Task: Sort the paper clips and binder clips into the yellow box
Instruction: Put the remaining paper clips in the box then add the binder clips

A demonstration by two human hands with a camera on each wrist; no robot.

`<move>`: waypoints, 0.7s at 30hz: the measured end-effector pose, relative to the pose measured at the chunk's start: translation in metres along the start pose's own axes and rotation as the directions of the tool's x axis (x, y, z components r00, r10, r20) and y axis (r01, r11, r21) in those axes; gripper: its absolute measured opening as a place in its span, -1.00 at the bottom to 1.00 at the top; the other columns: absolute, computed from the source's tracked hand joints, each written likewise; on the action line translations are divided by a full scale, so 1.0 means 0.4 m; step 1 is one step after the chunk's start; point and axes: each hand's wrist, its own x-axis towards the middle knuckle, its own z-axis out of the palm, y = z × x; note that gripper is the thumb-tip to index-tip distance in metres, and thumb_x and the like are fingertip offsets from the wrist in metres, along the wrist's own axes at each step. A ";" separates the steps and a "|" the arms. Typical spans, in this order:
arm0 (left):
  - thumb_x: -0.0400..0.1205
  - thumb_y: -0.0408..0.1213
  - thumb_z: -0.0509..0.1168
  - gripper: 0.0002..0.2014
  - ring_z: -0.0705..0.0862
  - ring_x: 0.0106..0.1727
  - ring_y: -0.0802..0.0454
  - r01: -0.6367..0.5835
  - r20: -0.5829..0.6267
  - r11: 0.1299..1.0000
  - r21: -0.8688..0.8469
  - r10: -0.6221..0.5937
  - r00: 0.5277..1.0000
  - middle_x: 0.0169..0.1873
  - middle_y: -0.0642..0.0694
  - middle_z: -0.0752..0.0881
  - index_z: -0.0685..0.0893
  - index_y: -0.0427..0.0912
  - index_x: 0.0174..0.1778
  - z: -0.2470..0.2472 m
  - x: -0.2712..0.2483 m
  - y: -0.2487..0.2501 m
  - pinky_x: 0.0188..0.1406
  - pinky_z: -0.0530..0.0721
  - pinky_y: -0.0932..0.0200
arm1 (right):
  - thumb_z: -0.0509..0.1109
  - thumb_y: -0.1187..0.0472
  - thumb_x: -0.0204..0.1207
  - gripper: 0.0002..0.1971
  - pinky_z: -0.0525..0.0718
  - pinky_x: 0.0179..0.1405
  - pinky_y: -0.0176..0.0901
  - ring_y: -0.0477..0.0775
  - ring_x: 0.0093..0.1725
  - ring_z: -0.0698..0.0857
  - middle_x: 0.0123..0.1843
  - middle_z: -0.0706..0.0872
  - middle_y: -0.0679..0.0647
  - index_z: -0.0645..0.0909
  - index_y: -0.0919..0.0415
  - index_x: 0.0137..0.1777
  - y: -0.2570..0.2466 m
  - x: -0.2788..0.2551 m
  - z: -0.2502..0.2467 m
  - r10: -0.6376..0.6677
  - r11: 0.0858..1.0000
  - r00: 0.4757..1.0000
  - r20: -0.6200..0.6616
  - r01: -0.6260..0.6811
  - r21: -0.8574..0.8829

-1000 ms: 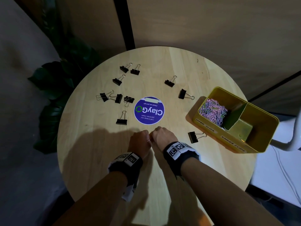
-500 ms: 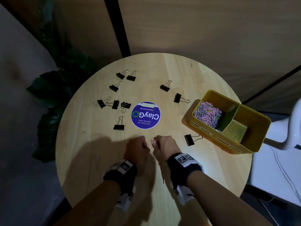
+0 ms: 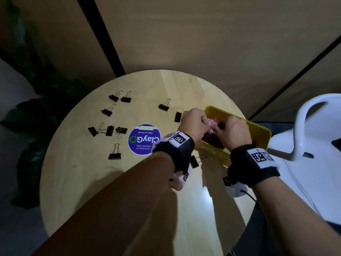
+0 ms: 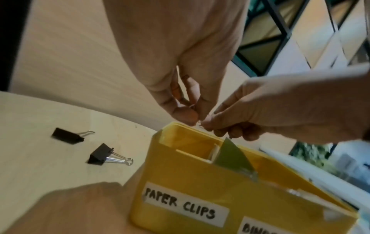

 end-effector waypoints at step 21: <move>0.54 -0.43 0.31 -0.86 0.64 -0.32 0.06 -0.029 -0.144 0.998 -0.055 0.021 0.989 -0.28 -0.18 0.75 0.77 -0.22 -0.10 -0.087 0.112 -0.168 -0.13 0.70 0.17 | 0.34 0.12 0.53 -0.85 0.59 0.04 0.07 0.17 -0.09 0.69 -0.10 0.74 0.09 0.68 0.12 0.01 -0.107 -0.009 0.054 -0.229 0.965 0.932 -0.280 0.255 0.061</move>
